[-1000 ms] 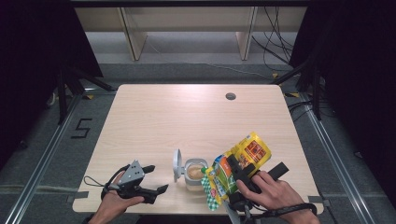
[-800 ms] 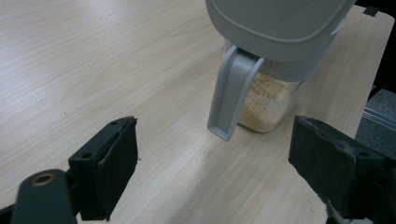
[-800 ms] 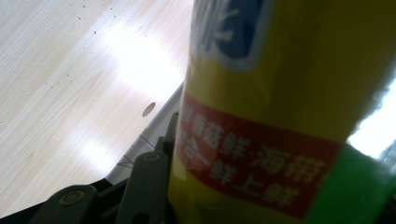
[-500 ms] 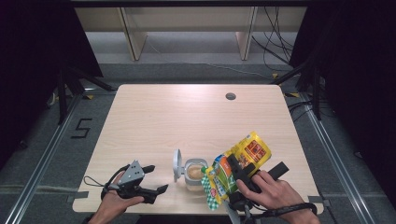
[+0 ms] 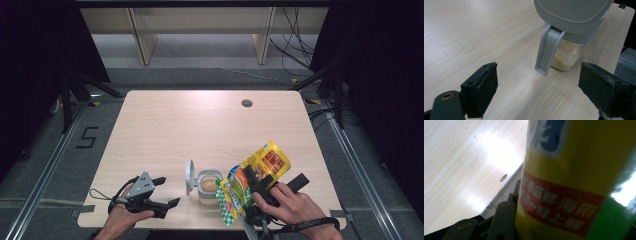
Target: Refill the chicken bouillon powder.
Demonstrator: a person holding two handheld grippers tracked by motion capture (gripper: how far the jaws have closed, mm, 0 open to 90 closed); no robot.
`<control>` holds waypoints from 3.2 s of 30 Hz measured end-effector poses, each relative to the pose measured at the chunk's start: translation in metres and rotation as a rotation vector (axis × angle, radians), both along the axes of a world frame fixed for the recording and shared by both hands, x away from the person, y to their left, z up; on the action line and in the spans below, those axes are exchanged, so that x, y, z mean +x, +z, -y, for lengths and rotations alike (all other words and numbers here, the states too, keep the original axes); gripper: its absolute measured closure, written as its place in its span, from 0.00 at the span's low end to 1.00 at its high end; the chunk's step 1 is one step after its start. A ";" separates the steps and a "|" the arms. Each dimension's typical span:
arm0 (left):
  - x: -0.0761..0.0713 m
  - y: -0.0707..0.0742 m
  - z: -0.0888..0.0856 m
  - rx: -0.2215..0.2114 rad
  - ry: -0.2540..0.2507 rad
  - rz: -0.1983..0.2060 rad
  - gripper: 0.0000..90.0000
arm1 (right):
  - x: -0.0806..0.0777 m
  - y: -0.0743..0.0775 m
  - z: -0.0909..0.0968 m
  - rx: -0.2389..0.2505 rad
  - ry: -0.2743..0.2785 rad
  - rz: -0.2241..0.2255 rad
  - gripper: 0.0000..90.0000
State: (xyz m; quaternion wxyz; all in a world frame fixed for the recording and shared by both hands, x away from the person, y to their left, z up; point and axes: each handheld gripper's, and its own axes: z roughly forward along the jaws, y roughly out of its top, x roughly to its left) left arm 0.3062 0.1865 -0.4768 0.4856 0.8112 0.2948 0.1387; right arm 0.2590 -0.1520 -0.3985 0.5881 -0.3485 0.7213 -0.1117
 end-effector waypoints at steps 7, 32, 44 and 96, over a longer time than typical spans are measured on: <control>-0.001 0.000 0.000 -0.007 0.009 -0.015 0.17 | 0.000 0.000 0.000 -0.003 -0.001 -0.003 0.74; -0.001 0.000 0.001 -0.007 0.016 -0.015 0.17 | 0.000 -0.002 0.002 0.015 -0.004 -0.010 0.74; 0.000 0.000 0.000 0.005 0.003 -0.007 0.17 | 0.000 -0.002 0.004 0.019 -0.008 -0.013 0.74; -0.001 0.000 0.000 -0.006 0.015 -0.015 0.17 | 0.001 -0.009 -0.003 0.011 0.003 -0.019 0.74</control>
